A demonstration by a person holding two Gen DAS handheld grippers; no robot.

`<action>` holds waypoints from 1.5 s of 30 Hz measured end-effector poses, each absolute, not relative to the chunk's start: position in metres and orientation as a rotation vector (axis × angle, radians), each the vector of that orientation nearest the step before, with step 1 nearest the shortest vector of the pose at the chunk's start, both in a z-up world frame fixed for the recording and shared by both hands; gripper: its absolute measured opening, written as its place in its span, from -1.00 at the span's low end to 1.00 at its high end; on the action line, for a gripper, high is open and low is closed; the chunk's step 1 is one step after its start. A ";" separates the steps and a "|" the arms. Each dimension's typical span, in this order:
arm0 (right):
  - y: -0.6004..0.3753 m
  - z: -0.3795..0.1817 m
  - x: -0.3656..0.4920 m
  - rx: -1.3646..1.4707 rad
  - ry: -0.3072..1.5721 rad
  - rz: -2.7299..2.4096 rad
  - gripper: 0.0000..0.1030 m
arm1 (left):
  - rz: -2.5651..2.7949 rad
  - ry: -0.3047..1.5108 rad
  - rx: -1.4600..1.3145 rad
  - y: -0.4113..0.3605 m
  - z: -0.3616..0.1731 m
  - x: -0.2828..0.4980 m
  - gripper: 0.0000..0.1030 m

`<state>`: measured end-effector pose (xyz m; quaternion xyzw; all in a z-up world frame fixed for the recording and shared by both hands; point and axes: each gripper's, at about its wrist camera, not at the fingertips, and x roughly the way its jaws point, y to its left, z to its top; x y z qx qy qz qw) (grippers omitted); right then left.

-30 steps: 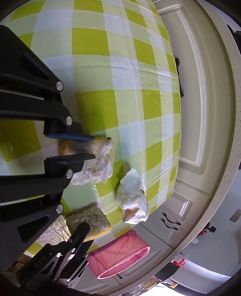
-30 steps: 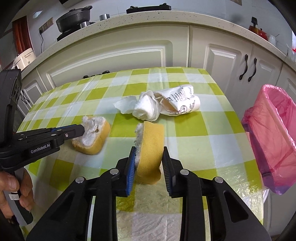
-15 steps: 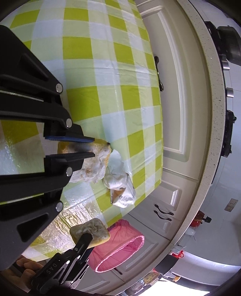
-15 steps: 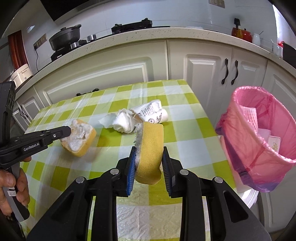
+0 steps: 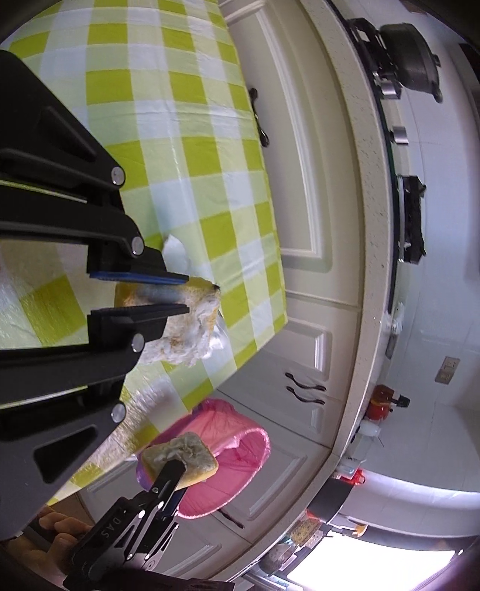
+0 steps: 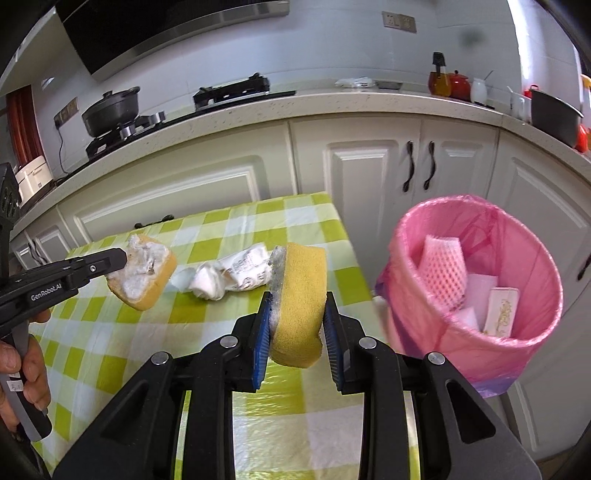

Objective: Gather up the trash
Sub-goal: 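Carry both sponges over the bin and open both tools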

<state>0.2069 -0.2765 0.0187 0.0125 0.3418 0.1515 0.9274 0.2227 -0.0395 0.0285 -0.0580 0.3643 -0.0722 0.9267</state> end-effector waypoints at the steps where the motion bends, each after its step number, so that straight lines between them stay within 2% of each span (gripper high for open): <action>1: -0.281 0.020 0.208 0.026 0.696 0.301 -0.48 | -0.159 0.739 -0.112 -0.046 0.033 0.225 -0.80; 25: -0.430 0.058 0.263 0.092 0.629 0.101 -0.48 | -0.384 0.670 0.028 -0.222 0.088 0.293 -0.80; 34: -0.467 0.057 0.285 0.112 0.638 0.052 -0.47 | -0.438 0.710 0.051 -0.275 0.079 0.318 -0.80; 36: -0.471 0.055 0.288 0.115 0.644 0.047 -0.46 | -0.438 0.725 0.057 -0.281 0.073 0.324 -0.72; 39: -0.479 0.051 0.292 0.119 0.653 0.031 -0.39 | -0.448 0.757 0.043 -0.286 0.063 0.337 -0.57; 41: -0.482 0.049 0.294 0.123 0.660 0.023 0.01 | -0.443 0.759 0.055 -0.288 0.060 0.339 -0.26; 45: -0.488 0.048 0.290 0.127 0.641 0.012 0.06 | -0.439 0.753 0.055 -0.285 0.059 0.338 -0.26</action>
